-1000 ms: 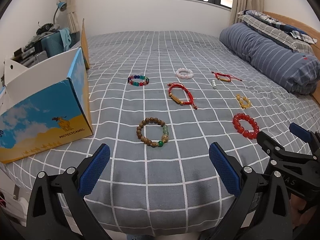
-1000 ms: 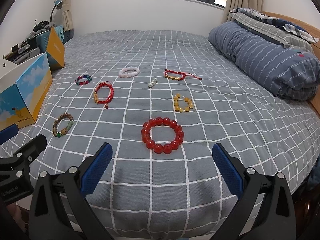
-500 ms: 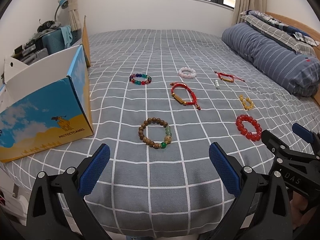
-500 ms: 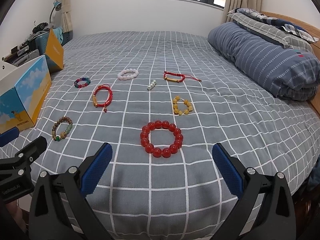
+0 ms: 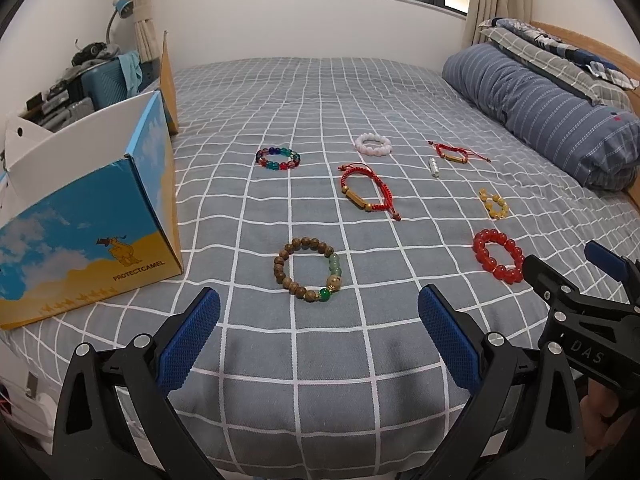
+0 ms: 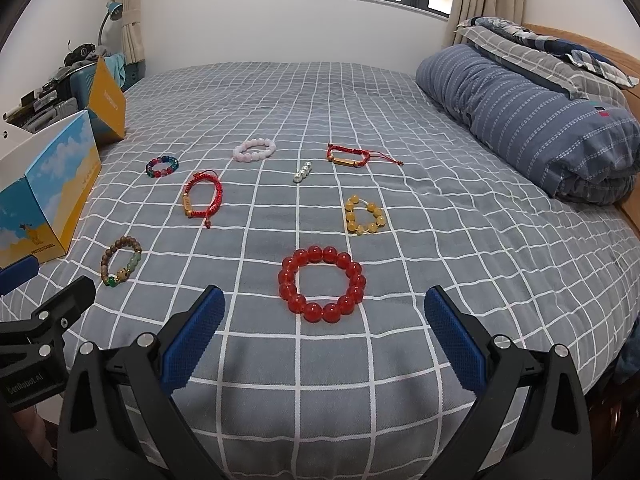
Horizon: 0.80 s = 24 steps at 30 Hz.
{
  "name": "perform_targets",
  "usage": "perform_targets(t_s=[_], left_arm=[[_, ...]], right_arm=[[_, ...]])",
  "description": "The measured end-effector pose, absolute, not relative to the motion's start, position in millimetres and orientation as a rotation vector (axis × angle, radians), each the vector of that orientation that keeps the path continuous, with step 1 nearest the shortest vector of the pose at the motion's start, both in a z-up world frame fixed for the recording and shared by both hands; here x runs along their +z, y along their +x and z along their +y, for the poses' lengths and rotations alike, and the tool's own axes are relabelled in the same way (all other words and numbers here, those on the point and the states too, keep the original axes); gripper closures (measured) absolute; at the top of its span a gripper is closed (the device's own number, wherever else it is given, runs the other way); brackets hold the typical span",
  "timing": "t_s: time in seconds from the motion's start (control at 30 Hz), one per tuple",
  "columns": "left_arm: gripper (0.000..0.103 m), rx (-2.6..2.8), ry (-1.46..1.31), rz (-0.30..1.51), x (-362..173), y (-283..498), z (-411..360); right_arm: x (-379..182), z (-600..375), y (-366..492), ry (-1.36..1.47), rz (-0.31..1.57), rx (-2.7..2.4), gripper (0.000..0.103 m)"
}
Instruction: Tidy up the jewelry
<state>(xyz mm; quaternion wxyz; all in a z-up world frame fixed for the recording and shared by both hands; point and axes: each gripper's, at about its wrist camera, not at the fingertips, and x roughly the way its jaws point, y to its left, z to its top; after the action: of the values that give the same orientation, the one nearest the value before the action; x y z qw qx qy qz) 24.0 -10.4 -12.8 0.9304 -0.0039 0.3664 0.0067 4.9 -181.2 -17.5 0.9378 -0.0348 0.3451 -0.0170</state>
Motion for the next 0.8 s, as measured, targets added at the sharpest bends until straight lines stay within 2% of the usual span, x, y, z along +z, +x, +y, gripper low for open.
perform_targets(t_s=[0.27, 0.53, 0.8], left_arm=[[0.006, 0.019, 0.005, 0.743, -7.6, 34.9, -10.7], [0.006, 0.035, -0.002, 0.727, 36.7, 68.2, -6.9], [0.006, 0.046, -0.058, 0.806, 64.9, 148.7, -2.4]], right_arm=[[-14.5, -180.1, 13.6, -0.086, 0.693, -0.044, 0.007], [25.6, -183.4, 42.6, -0.086, 0.676, -0.044, 0.007], [63.3, -172.7, 110.8, -0.072, 0.740, -0.011, 0.007]])
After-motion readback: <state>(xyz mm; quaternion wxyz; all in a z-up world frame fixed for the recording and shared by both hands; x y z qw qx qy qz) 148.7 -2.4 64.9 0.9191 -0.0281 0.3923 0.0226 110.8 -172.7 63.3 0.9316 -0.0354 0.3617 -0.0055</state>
